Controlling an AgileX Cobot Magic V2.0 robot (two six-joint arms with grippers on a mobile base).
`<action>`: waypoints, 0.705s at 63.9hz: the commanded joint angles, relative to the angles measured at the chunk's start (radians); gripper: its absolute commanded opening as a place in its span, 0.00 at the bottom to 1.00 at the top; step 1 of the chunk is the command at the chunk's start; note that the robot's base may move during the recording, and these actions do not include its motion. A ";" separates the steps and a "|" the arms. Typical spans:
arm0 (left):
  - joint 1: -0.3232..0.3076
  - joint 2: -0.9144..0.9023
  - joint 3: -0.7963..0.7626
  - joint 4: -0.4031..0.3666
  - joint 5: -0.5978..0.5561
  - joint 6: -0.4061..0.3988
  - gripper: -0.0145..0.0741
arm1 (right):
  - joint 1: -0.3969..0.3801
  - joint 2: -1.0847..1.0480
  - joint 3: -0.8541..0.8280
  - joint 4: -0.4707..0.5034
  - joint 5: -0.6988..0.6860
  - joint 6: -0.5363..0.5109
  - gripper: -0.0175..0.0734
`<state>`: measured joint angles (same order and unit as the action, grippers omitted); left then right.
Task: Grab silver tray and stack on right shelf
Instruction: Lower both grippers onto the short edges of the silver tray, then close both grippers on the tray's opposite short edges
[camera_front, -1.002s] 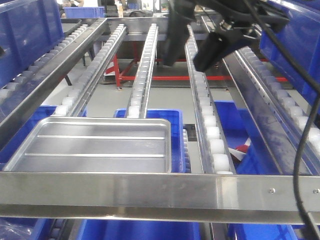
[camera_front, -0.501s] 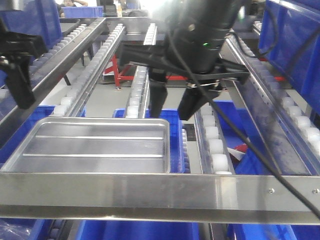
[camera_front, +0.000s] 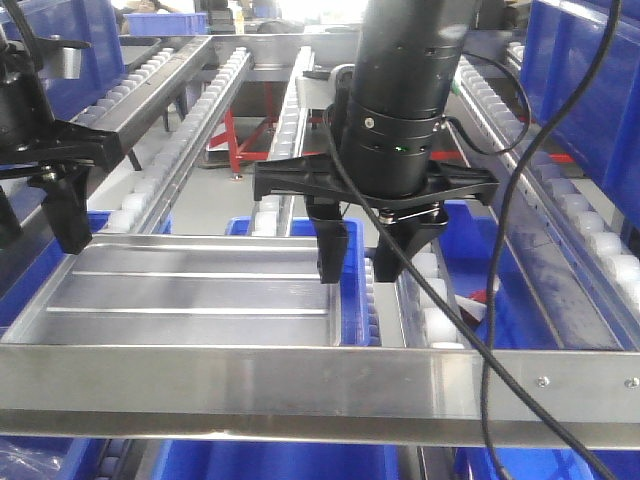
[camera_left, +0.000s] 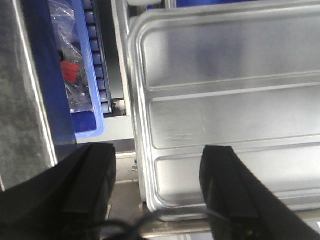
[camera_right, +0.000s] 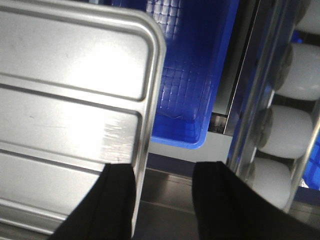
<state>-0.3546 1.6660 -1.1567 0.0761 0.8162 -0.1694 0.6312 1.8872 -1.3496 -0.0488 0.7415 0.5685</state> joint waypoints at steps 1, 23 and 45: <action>-0.005 -0.028 -0.033 0.012 -0.035 -0.019 0.50 | -0.001 -0.047 -0.033 -0.019 -0.040 0.006 0.63; -0.005 0.044 -0.033 0.023 -0.042 -0.052 0.50 | -0.001 0.006 -0.034 -0.019 -0.051 0.012 0.63; -0.005 0.067 -0.033 0.023 -0.087 -0.056 0.50 | -0.001 0.012 -0.034 -0.019 -0.088 0.012 0.63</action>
<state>-0.3546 1.7770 -1.1596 0.0924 0.7599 -0.2144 0.6312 1.9520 -1.3512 -0.0509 0.6890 0.5806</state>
